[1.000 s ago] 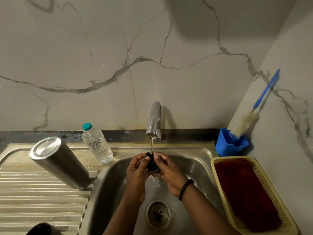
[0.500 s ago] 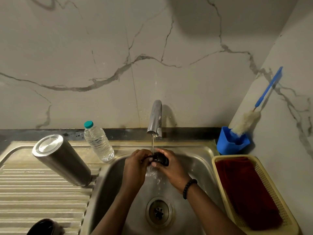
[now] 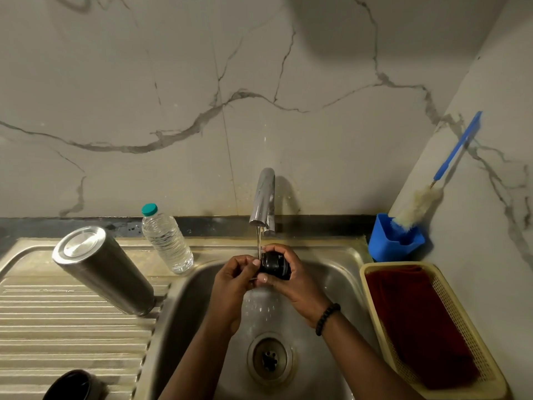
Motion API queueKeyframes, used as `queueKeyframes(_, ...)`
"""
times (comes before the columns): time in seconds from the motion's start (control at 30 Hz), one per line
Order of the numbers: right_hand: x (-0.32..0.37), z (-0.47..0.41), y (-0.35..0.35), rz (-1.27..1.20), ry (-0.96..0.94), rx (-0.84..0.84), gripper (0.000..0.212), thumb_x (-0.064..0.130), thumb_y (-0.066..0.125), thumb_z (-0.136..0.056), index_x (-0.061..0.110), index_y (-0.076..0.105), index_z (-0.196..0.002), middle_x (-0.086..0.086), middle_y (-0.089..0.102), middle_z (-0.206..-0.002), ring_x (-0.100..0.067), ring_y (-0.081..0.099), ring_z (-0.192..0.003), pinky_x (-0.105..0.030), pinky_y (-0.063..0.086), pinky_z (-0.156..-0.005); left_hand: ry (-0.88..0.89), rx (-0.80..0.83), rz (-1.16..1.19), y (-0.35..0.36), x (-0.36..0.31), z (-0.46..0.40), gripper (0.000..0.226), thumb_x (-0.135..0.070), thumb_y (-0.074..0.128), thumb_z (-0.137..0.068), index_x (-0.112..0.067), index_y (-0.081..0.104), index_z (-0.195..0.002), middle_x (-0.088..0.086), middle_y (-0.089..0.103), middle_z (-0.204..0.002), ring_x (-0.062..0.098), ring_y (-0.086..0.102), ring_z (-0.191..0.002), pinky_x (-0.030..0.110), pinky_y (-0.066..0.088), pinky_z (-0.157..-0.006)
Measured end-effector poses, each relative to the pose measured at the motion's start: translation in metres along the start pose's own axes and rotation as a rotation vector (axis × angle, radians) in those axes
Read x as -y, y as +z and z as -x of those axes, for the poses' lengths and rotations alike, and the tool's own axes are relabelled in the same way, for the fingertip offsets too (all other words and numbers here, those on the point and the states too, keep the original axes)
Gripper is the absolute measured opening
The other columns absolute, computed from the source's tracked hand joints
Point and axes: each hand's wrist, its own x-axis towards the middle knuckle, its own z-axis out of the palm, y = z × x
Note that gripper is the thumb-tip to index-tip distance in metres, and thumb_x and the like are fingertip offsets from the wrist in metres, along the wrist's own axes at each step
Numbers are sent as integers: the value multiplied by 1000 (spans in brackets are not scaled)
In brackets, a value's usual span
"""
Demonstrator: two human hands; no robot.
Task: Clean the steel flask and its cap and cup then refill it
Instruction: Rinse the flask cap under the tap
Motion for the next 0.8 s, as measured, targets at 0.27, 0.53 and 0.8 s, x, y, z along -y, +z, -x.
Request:
queueKeyframes(0.27,2,-3,5,-139,125,22,37,27,66,-91,28,55,-126,-4,64,-119,-20,69,-102,-39,59,-87,93,-59,-59,-7,4,-7,17,-5,55,-99,0,70,-105,19,73,-97,32,70,-95,39,58,-83)
queueKeyframes(0.53,-4,-8,12,292,-146,-132,56,21,82,-76,32,56,-124,24,49,-121,8,48,-115,-18,47,-98,-115,-63,-19,-13,21,2,20,-6,54,-99,-6,68,-114,11,76,-106,30,70,-105,34,57,-85)
queueKeyframes(0.8,-9,-6,14,365,-136,-93,58,15,77,-80,32,56,-131,18,42,-125,-5,46,-124,-25,47,-104,-227,52,6,-4,14,7,39,-31,37,-108,-11,67,-123,9,75,-114,25,70,-111,39,55,-95)
